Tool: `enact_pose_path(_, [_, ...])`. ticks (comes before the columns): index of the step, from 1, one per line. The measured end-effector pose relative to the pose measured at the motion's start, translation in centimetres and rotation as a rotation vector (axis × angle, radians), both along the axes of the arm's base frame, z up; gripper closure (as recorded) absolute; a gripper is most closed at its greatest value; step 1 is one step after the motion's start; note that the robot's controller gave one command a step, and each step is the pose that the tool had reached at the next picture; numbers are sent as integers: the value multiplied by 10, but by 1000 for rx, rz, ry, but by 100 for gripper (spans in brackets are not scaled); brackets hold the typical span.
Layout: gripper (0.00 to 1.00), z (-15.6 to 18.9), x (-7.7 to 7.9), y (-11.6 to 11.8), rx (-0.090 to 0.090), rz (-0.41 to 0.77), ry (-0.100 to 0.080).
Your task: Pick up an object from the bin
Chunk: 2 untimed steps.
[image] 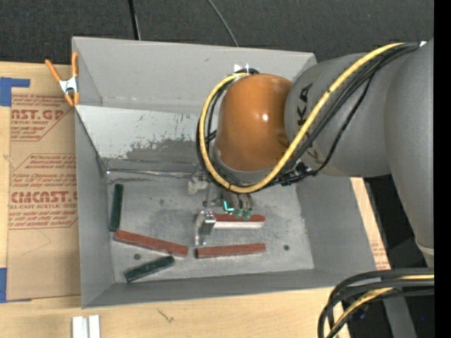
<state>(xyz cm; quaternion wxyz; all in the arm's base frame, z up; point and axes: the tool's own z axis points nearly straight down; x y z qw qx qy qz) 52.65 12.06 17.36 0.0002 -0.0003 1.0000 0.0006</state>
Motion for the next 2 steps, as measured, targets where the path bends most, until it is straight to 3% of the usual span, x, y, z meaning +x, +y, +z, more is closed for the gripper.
enact_pose_path(1, [0,-40,-9,3,1,35,-9])
enact_pose_path(2, [100,-97,-8,10,3,113,-18])
